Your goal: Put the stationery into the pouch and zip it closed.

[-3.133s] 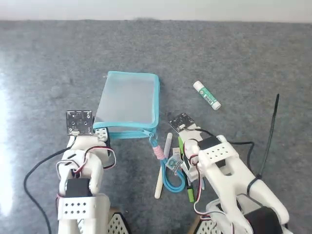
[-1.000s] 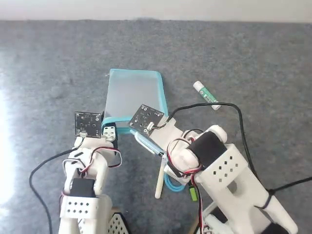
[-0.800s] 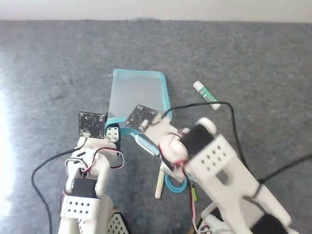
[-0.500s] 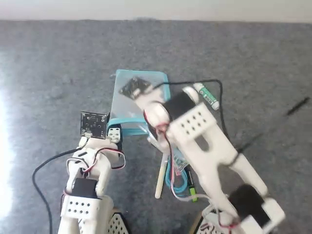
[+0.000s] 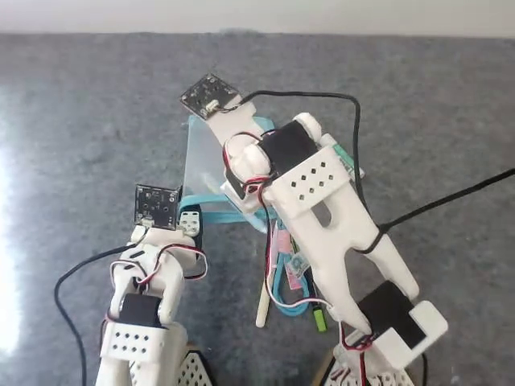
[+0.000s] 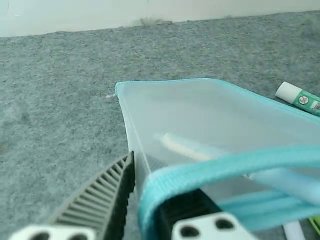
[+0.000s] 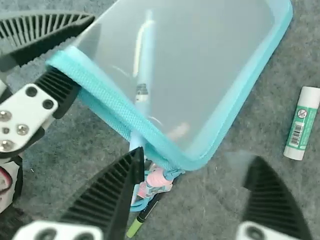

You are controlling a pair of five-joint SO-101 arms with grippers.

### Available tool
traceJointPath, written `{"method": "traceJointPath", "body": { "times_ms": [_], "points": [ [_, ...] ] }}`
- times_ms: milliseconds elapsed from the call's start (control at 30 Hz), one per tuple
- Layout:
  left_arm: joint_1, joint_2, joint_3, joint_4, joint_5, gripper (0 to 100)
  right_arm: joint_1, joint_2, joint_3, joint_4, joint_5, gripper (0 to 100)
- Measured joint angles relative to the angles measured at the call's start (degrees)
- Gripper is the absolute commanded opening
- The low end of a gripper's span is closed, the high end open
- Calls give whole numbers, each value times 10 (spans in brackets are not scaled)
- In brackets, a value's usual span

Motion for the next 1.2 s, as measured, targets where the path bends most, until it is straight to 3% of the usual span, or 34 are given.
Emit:
{"method": "traceJointPath", "body": {
  "times_ms": [133,367,467,833,1200],
  "points": [
    [-2,0,0,0,0,12,24,-11,0,0,3,318],
    [-25,0,0,0,0,12,226,28,0,-4,104,321],
    [-26,0,0,0,0,12,266,117,0,-30,137,336],
    [-26,0,0,1,0,12,315,296,-21,-159,272,370],
    [-26,0,8,1,0,12,341,375,-22,-256,311,369]
  ]
}}
